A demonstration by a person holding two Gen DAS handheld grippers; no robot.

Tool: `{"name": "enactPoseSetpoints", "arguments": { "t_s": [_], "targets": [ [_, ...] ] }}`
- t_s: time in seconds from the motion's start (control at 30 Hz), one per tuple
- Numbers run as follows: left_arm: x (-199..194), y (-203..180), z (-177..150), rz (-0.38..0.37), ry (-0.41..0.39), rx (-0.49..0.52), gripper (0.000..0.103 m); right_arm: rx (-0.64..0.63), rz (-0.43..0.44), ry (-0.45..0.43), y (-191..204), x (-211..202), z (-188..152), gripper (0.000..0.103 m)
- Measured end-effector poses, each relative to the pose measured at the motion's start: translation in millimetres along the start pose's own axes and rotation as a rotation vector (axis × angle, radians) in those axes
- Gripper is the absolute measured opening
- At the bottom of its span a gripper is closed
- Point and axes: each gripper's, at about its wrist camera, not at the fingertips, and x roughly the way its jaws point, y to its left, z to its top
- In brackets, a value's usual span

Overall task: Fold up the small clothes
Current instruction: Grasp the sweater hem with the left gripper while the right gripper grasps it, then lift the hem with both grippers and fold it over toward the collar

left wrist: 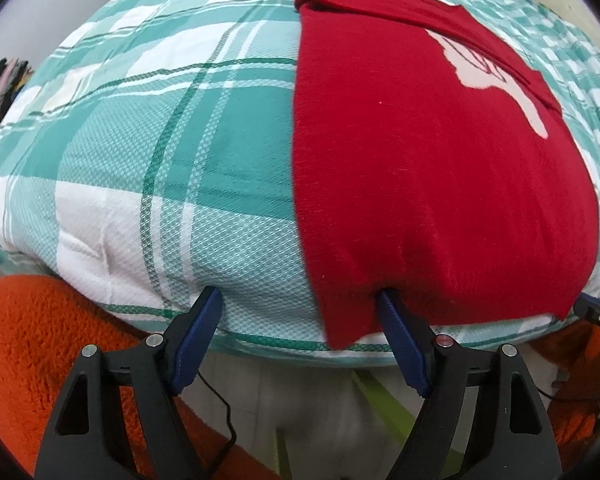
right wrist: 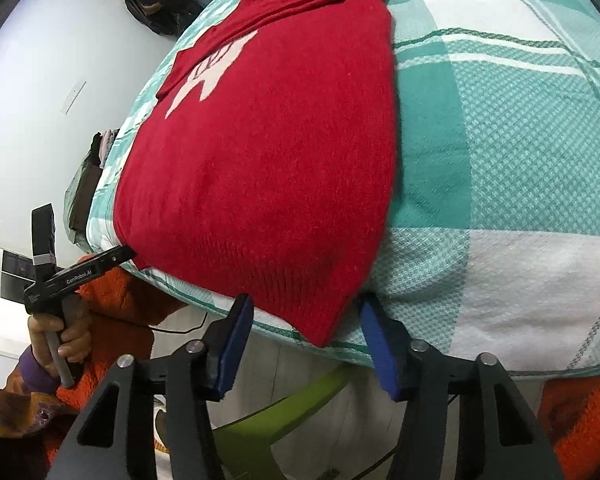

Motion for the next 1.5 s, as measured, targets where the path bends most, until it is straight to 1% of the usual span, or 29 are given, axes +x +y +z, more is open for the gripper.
{"name": "enactPoseSetpoints", "arguments": {
  "t_s": [0.03, 0.07, 0.1, 0.13, 0.2, 0.23, 0.27, 0.3, 0.37, 0.43, 0.53, 0.6, 0.63, 0.7, 0.73, 0.77, 0.8, 0.83, 0.87, 1.03, 1.17, 1.23, 1.27, 1.3, 1.33, 1.37, 1.4, 1.43, 1.5],
  "targets": [
    [0.4, -3.0, 0.3, 0.001, -0.001, 0.005, 0.078, -0.002, 0.001, 0.003, 0.9, 0.8, -0.1, 0.051],
    [0.2, -8.6, -2.4, -0.002, -0.002, 0.012, 0.074, -0.004, 0.003, 0.007, 2.4, 2.2, 0.1, 0.045],
    [1.2, -9.6, -2.5, -0.007, 0.001, 0.018, 0.069, -0.008, 0.002, 0.013, 2.8, 3.3, 0.5, 0.035],
    [2.7, -11.4, -2.2, -0.011, 0.005, 0.024, 0.066, -0.014, -0.002, 0.025, 4.2, 5.6, 0.2, 0.031],
    [4.7, -17.7, -3.0, -0.026, 0.024, 0.038, 0.047, -0.022, -0.017, 0.043, 6.6, 8.4, -0.1, 0.009],
    [6.5, -18.5, -3.9, -0.043, 0.044, 0.044, 0.018, -0.026, -0.026, 0.047, 8.1, 8.7, -0.3, 0.006],
    [8.6, -20.8, -5.9, -0.07, 0.085, 0.048, 0.004, -0.03, -0.031, 0.044, 10.2, 6.3, -0.4, 0.006],
    [6.4, -21.2, -5.7, -0.079, 0.094, 0.05, 0.002, -0.037, -0.021, 0.038, 13.6, 2.2, -0.2, 0.006],
    [-4.9, -23.9, -7.4, -0.125, 0.093, 0.064, 0.002, -0.043, 0.014, 0.022, 22.2, -7.4, 0.4, 0.005],
    [-15.9, -23.6, -7.2, -0.181, 0.096, 0.048, 0.002, -0.02, 0.073, -0.02, 27.2, -25.3, 3.2, 0.005],
    [-26.9, -15.1, 8.5, -0.316, 0.112, -0.031, 0.002, 0.047, 0.152, -0.096, 23.7, -47.4, 13.4, 0.005],
    [-28.4, -10.1, 31.2, -0.396, 0.104, -0.084, 0.002, 0.093, 0.201, -0.151, 17.1, -57.6, 29.0, 0.005],
    [-29.5, -8.5, 42.5, -0.421, 0.094, -0.104, 0.002, 0.114, 0.22, -0.176, 13.0, -60.7, 38.7, 0.005],
    [-31.3, -5.4, 74.5, -0.454, 0.065, -0.14, 0.001, 0.153, 0.252, -0.222, 4.2, -64.5, 62.8, 0.005],
    [-31.3, -5.5, 88.8, -0.462, 0.048, -0.149, 0.001, 0.158, 0.253, -0.24, 1.9, -65.2, 75.8, 0.005],
    [-31.6, -6.2, 112.2, -0.468, 0.019, -0.154, 0.001, 0.153, 0.241, -0.266, 0.7, -65.8, 95.2, 0.005],
    [-31.0, -5.7, 127.6, -0.462, 0.001, -0.156, 0.001, 0.144, 0.229, -0.288, 0.7, -65.8, 110.8, 0.005],
    [-28.9, -7.0, 153.9, -0.447, -0.022, -0.161, 0.001, 0.138, 0.217, -0.309, -0.7, -65.7, 128.3, 0.005],
    [-25.6, -7.4, 171.2, -0.443, -0.034, -0.17, 0.001, 0.138, 0.21, -0.325, -3.3, -65.7, 143.9, 0.005],
    [7.2, -5.3, 265.7, -0.421, -0.06, -0.225, 0.001, 0.125, 0.179, -0.399, -3.4, -55.7, 242.4, 0.005],
    [29.6, -4.5, 317.1, -0.361, -0.075, -0.218, 0.001, 0.098, 0.137, -0.43, -5.2, -43.1, 309.3, 0.005],
    [44.4, -3.5, 336.3, -0.325, -0.079, -0.224, 0.004, 0.094, 0.117, -0.441, -10.9, -30.0, 337.2, 0.005],
    [56.9, -3.5, 348.1, -0.281, -0.076, -0.234, 0.006, 0.098, 0.11, -0.437, -15.4, -20.9, 349.8, 0.007],
    [65.5, -2.4, 354.1, -0.245, -0.062, -0.245, 0.018, 0.105, 0.082, -0.429, -20.5, -11.3, 360.1, 0.014],
    [73.6, 0.4, 361.0, -0.223, -0.043, -0.254, 0.026, 0.115, 0.034, -0.421, -25.8, -1.8, 369.1, 0.021],
    [78.2, 5.2, 364.0, -0.212, -0.029, -0.266, 0.042, 0.124, -0.016, -0.416, -30.7, 4.3, 375.4, 0.039],
    [76.1, 12.2, 364.0, -0.202, -0.038, -0.281, 0.049, 0.132, -0.039, -0.414, -35.4, 4.8, 378.1, 0.048],
    [70.5, 17.6, 361.5, -0.194, -0.062, -0.285, 0.051, 0.135, -0.047, -0.421, -38.2, 2.6, 378.5, 0.048],
    [45.1, 28.3, 347.5, -0.159, -0.16, -0.273, 0.054, 0.098, -0.068, -0.456, -34.3, -12.2, 370.9, 0.048]
  ]
}}
